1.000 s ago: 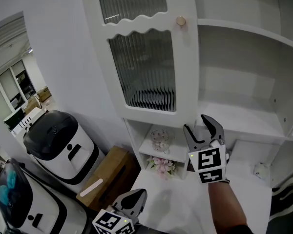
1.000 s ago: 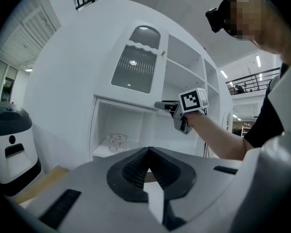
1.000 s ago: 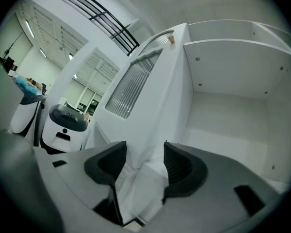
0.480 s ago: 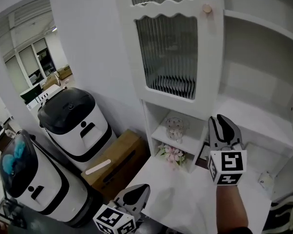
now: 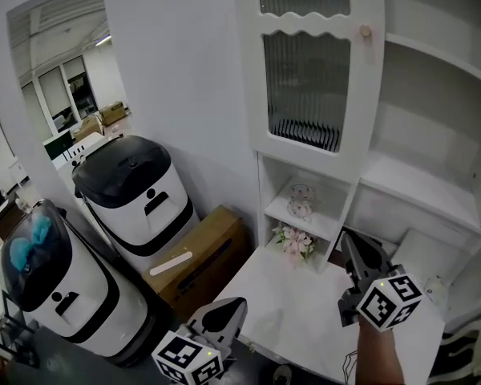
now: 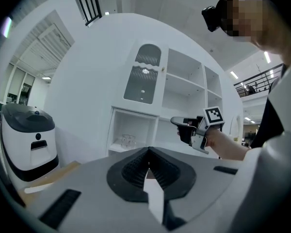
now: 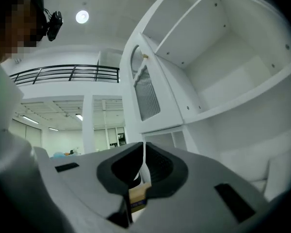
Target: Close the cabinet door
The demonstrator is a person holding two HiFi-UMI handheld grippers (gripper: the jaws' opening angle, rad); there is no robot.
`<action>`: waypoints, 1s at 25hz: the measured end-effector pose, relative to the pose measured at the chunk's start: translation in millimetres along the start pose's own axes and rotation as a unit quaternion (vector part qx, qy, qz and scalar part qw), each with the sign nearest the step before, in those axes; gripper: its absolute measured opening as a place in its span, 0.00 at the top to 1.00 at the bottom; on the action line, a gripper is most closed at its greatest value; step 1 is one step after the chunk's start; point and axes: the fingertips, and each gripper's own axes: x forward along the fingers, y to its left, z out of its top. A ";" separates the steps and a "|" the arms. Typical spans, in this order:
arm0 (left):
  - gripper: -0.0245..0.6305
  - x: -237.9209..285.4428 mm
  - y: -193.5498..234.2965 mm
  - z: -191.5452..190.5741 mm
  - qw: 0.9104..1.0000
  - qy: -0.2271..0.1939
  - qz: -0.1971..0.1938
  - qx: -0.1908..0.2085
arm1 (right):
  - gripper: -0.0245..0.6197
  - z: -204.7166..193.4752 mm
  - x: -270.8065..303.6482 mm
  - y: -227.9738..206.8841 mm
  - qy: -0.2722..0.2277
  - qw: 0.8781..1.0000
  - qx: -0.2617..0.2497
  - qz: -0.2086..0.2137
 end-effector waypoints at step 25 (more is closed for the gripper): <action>0.96 -135.2 -90.7 -57.5 0.994 0.024 -0.108 -0.004 | 0.95 -91.3 -203.6 162.1 0.077 0.997 -0.019 -0.019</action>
